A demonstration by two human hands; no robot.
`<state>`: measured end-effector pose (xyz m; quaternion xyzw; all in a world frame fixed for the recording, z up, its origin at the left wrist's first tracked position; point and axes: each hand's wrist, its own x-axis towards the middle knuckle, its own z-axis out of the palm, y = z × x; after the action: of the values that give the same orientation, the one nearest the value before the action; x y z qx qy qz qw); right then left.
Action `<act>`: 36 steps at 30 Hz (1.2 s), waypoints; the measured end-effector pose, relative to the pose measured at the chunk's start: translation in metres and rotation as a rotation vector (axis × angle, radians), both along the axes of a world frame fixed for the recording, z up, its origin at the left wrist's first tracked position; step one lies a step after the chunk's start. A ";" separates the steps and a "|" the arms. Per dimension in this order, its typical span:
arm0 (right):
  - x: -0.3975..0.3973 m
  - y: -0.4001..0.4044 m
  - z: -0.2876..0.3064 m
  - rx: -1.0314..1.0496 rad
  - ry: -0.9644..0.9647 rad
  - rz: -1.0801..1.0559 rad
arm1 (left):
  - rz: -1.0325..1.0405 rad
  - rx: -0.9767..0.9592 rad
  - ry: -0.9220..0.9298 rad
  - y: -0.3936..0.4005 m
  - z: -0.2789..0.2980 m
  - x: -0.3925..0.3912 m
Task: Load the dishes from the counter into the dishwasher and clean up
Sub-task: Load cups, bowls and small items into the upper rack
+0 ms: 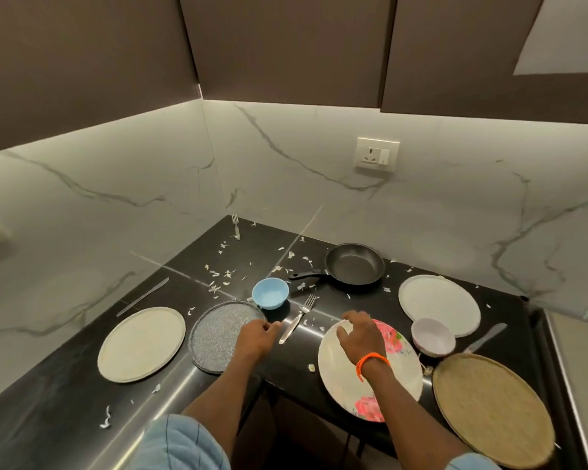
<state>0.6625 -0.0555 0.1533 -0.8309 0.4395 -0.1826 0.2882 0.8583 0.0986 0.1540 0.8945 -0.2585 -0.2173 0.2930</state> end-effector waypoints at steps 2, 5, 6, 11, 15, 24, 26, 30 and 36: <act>0.010 -0.021 -0.003 0.019 -0.021 -0.004 | 0.018 0.007 0.003 -0.016 -0.004 0.011; 0.022 -0.046 -0.009 0.033 -0.022 0.016 | 0.059 0.031 0.013 -0.033 -0.015 0.024; 0.024 -0.055 -0.012 0.039 -0.013 0.027 | 0.071 0.042 0.016 -0.039 -0.020 0.027; 0.042 -0.093 -0.021 0.040 -0.004 0.071 | 0.256 -0.007 0.083 -0.070 -0.034 0.052; 0.047 -0.095 -0.035 0.044 0.023 0.127 | 0.450 -0.042 0.194 -0.078 -0.059 0.069; 0.028 -0.119 -0.035 0.022 0.065 0.058 | 0.546 -0.060 0.439 -0.108 -0.073 0.101; 0.025 -0.122 -0.032 -0.002 0.068 0.027 | 0.573 -0.083 0.483 -0.106 -0.072 0.110; 0.006 -0.128 -0.033 -0.134 0.062 -0.110 | 0.579 -0.119 0.493 -0.104 -0.070 0.120; -0.044 -0.155 -0.021 -0.215 0.264 -0.413 | 0.544 -0.239 0.467 -0.114 -0.052 0.113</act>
<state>0.6180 -0.2106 0.1326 -0.7660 0.6118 -0.1732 0.0949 0.9712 -0.0149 0.1024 0.8165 0.0388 -0.2977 0.4932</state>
